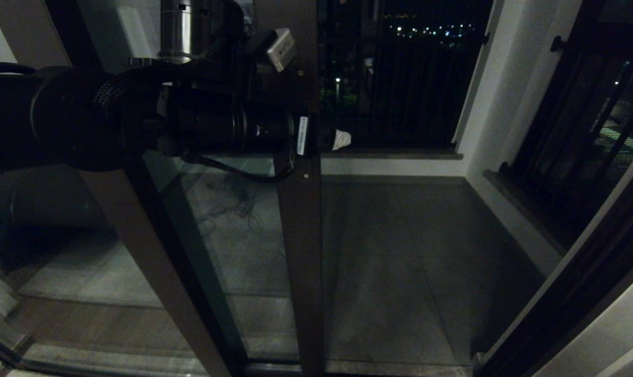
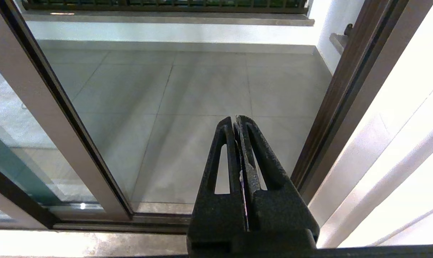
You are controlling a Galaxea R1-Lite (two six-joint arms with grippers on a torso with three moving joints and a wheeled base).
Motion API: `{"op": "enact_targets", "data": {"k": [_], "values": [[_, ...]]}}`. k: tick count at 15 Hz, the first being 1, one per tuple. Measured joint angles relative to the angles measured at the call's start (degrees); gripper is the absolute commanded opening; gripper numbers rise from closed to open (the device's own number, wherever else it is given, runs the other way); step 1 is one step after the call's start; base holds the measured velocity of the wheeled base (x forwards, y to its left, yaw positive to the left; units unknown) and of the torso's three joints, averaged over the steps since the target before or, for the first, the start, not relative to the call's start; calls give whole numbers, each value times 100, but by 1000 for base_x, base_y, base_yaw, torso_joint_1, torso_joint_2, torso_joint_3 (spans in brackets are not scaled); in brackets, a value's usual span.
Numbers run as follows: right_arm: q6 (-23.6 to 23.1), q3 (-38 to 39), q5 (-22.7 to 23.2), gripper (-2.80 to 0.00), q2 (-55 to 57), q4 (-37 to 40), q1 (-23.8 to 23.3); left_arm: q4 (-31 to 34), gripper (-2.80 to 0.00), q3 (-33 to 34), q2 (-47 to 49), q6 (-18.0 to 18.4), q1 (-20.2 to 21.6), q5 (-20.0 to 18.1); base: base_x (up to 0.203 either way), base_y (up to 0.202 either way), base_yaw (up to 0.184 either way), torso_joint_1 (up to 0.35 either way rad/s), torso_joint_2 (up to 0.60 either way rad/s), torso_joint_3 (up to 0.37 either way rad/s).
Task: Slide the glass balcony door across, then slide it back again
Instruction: Close the slid door
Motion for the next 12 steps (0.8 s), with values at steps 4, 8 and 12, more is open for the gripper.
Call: {"op": "enact_targets", "data": {"k": [4,8,12], "values": [[-2,0,2,-280,0,5,-2,-2,0,-23,4,0,56,-22,0,0,0,0,0,0],[-2,0,0,-280,0,1,0,10,0,-174,107,0,48,-57,0,0,0,0,0,0],[0,0,0,-280,0,0,0,39,0,-332,258,-6,39,-73,0,0,0,0,0,0]]}}
